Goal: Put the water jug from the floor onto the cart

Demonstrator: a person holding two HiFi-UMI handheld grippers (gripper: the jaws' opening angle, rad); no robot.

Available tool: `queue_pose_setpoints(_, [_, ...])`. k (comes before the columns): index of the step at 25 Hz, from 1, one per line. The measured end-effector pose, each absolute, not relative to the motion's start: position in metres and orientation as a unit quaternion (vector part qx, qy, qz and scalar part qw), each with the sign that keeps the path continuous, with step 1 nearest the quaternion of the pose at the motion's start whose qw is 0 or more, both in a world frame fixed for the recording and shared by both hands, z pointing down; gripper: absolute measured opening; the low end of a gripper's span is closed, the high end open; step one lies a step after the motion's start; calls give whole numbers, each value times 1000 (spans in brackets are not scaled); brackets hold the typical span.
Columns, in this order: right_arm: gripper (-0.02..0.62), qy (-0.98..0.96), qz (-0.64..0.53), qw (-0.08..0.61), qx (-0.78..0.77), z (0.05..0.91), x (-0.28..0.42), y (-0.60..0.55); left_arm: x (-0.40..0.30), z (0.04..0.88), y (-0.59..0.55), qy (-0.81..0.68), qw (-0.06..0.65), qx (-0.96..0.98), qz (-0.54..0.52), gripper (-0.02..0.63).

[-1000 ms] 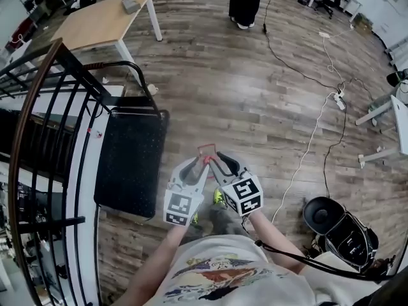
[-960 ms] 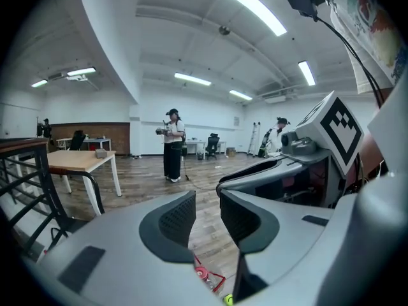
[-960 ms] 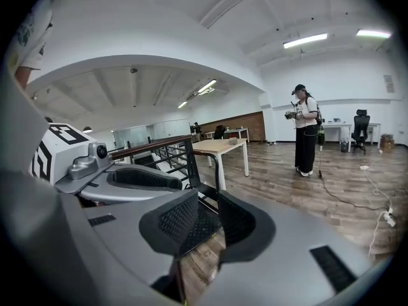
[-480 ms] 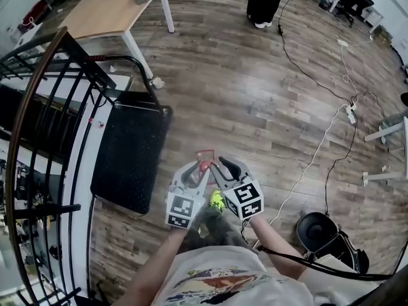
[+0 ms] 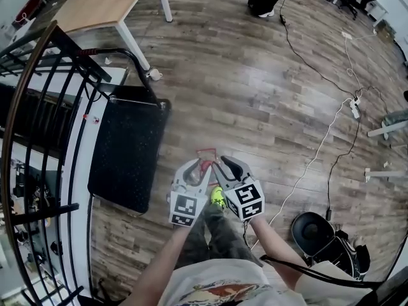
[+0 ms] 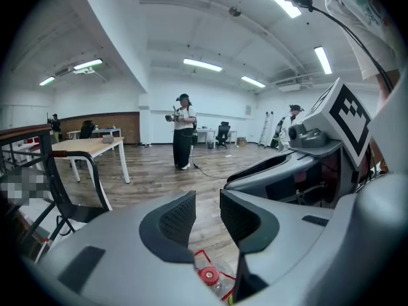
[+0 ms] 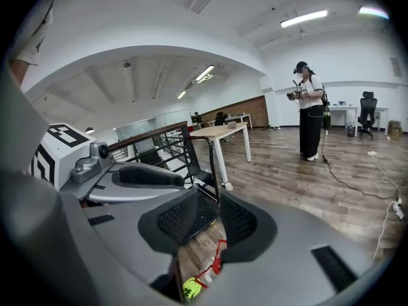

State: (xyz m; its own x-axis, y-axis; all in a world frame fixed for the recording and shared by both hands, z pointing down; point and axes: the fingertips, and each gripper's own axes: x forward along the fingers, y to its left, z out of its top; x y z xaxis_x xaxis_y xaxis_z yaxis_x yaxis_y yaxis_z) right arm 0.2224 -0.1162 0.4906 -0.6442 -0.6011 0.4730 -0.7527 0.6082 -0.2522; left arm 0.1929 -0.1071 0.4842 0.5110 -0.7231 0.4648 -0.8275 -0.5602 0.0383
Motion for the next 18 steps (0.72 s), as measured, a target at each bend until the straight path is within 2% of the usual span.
queue_pose_setpoints(18, [94, -865, 233, 217, 388, 623, 197, -132, 167, 613, -134, -464, 153, 845, 218, 97])
